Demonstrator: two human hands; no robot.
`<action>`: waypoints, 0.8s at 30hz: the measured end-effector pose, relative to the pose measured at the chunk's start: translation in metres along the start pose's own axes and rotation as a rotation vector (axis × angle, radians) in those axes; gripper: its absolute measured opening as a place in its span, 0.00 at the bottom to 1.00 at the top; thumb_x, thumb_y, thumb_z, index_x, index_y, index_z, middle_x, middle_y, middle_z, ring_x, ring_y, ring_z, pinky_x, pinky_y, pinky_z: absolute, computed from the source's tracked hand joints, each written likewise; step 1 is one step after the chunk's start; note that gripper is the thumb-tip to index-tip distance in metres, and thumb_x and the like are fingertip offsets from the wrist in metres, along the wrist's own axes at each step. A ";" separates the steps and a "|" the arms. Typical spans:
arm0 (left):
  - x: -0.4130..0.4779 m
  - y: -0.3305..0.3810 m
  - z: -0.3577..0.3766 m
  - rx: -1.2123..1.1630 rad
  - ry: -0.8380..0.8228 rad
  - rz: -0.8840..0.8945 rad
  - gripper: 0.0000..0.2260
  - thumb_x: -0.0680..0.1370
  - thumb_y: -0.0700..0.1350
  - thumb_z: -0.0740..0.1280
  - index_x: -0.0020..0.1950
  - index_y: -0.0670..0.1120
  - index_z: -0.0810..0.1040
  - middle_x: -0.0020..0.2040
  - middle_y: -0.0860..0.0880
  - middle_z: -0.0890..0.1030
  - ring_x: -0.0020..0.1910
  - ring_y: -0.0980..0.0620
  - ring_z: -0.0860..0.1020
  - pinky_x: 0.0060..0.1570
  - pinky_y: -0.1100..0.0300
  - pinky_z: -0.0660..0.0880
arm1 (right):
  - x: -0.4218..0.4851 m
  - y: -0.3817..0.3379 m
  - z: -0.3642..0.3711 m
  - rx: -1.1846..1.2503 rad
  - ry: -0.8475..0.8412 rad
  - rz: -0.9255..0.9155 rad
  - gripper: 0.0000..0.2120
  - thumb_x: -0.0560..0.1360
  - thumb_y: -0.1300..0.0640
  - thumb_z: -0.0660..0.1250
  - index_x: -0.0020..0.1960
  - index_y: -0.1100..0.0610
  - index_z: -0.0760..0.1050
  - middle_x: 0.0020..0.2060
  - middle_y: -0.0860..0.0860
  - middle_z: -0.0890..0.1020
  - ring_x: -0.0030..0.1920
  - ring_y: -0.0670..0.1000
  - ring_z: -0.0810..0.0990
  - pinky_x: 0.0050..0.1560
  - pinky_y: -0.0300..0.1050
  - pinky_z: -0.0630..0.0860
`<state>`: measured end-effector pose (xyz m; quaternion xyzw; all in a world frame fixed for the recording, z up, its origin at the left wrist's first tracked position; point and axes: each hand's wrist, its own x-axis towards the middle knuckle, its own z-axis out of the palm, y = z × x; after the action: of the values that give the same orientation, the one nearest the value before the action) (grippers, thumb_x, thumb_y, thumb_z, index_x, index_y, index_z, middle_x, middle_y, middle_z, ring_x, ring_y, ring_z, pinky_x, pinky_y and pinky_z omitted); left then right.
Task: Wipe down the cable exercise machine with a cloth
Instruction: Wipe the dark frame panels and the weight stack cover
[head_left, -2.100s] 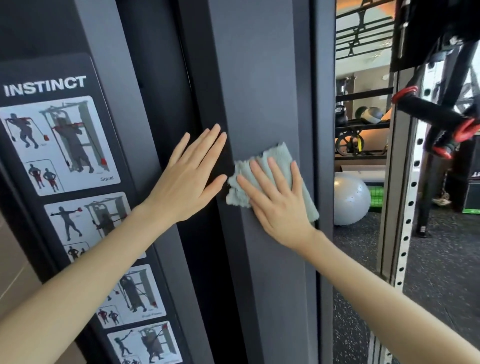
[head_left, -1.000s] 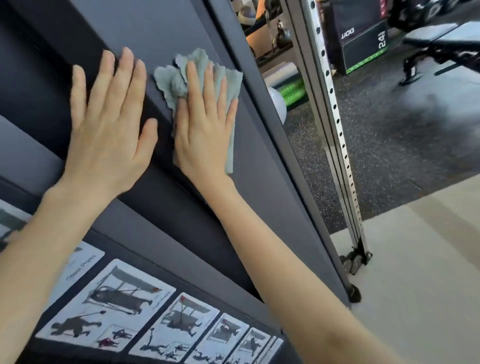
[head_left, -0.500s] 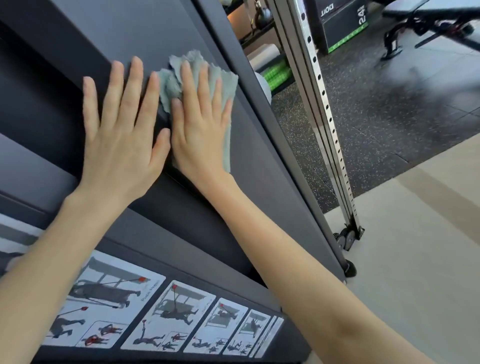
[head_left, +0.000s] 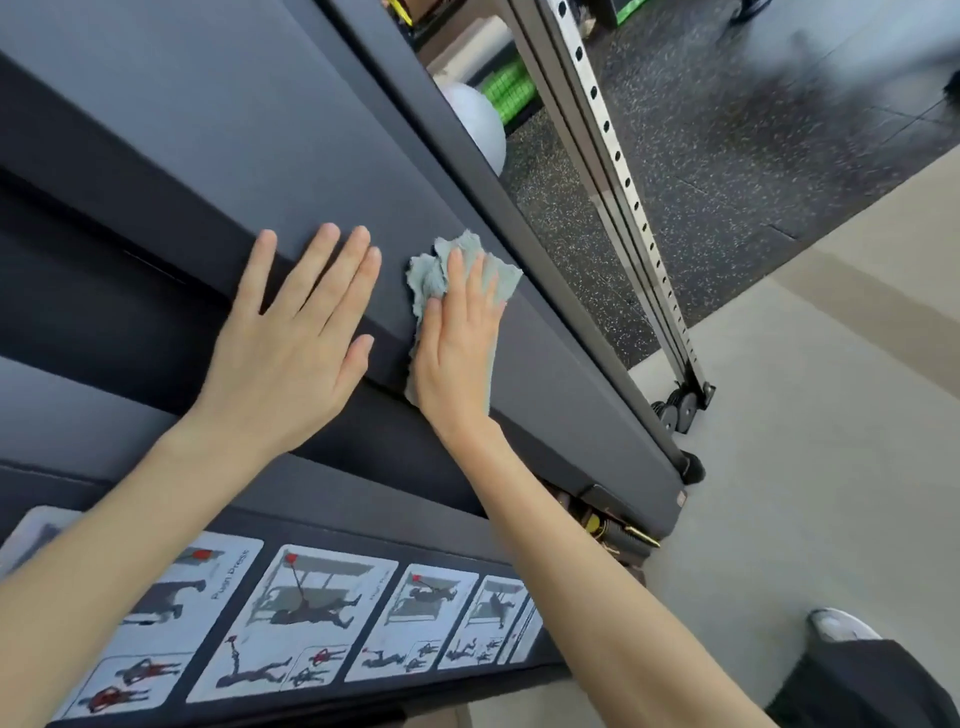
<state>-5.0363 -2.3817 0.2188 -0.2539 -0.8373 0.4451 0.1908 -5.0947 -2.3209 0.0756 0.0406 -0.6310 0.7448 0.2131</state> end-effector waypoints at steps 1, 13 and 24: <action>-0.001 0.003 0.002 -0.011 -0.002 0.002 0.26 0.82 0.47 0.52 0.78 0.38 0.55 0.78 0.40 0.57 0.76 0.41 0.56 0.74 0.43 0.39 | 0.005 -0.009 0.003 0.005 -0.004 -0.059 0.24 0.82 0.56 0.47 0.75 0.64 0.58 0.75 0.62 0.58 0.77 0.61 0.50 0.74 0.62 0.47; 0.006 0.040 0.017 -0.123 0.026 -0.106 0.26 0.82 0.46 0.52 0.78 0.38 0.52 0.78 0.40 0.55 0.77 0.41 0.52 0.72 0.42 0.36 | -0.030 0.078 -0.022 0.026 0.002 0.160 0.24 0.82 0.56 0.45 0.77 0.58 0.51 0.77 0.57 0.53 0.77 0.51 0.46 0.75 0.60 0.45; -0.002 0.065 0.041 -0.120 0.060 -0.072 0.23 0.84 0.44 0.50 0.78 0.37 0.53 0.78 0.39 0.57 0.77 0.41 0.55 0.73 0.43 0.36 | -0.001 0.035 -0.009 0.067 -0.007 -0.122 0.22 0.82 0.59 0.49 0.74 0.66 0.60 0.74 0.64 0.60 0.77 0.60 0.51 0.76 0.58 0.43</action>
<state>-5.0410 -2.3788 0.1421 -0.2480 -0.8649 0.3790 0.2162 -5.1046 -2.3165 0.0409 0.0888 -0.6027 0.7510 0.2545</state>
